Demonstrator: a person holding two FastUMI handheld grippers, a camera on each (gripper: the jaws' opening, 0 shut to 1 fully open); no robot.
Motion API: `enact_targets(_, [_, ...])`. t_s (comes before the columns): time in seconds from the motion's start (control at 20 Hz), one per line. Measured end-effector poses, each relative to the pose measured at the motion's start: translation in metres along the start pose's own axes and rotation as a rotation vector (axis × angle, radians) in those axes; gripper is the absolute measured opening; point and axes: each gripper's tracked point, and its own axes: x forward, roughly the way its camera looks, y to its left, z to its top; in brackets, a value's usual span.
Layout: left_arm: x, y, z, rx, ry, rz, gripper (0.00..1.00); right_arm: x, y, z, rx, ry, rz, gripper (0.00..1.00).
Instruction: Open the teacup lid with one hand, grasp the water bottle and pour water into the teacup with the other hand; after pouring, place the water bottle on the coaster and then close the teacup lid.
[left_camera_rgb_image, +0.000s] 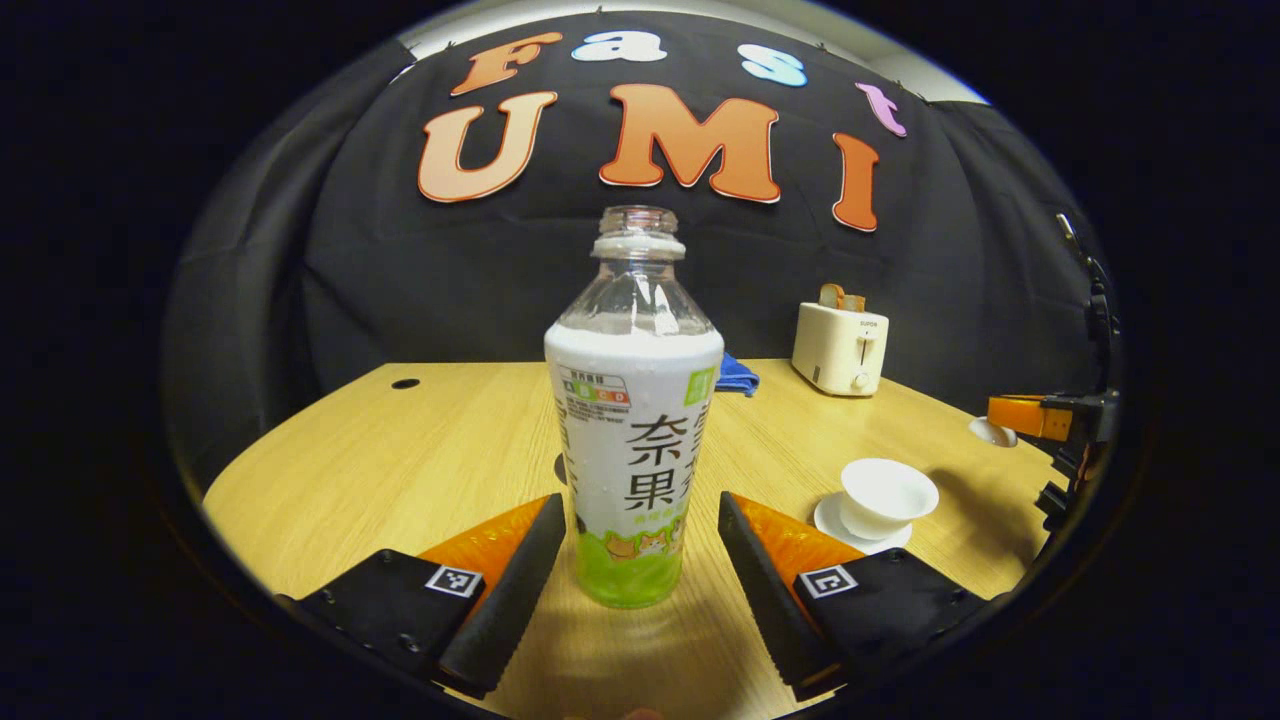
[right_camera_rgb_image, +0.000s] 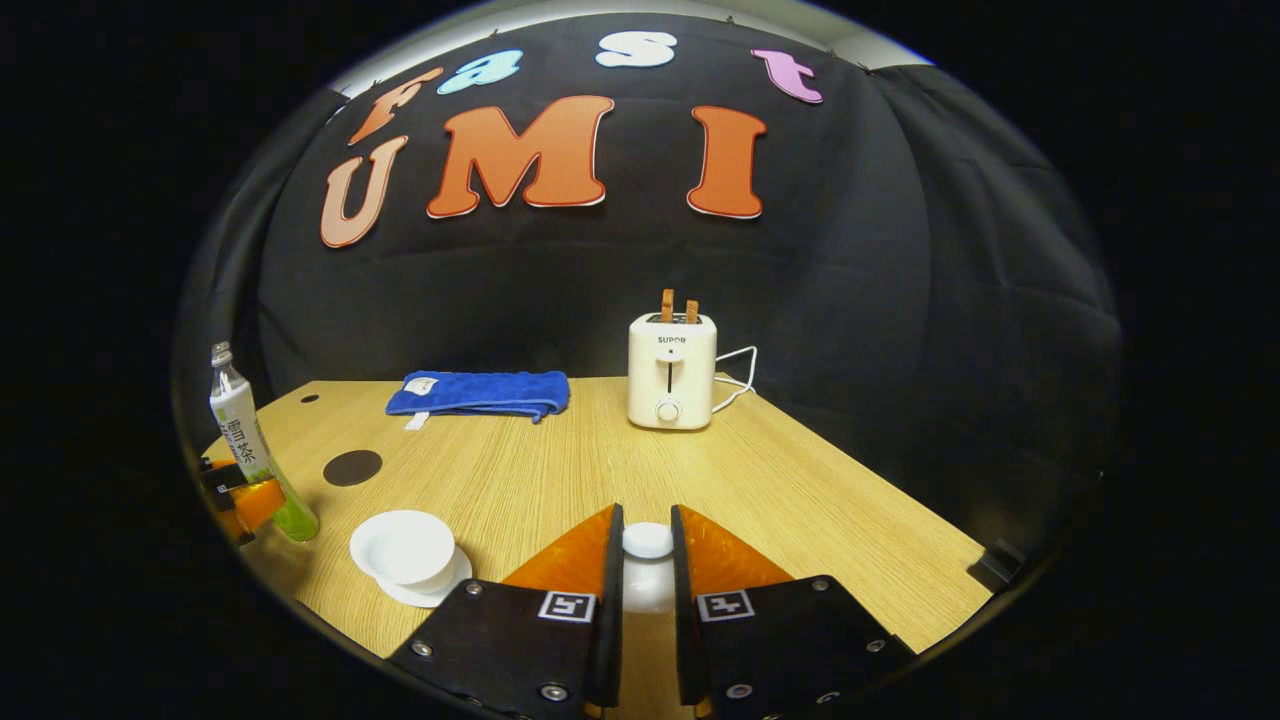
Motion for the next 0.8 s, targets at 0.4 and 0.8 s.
enact_targets(0.4, [-0.008,0.010,0.010,0.068,-0.008,0.045,0.69,-0.003,0.006,0.002,0.000,-0.003,0.014,0.22])
enact_targets(0.8, [-0.019,-0.012,0.039,0.359,-0.030,0.027,0.67,-0.005,-0.004,0.004,0.024,-0.009,-0.005,0.23])
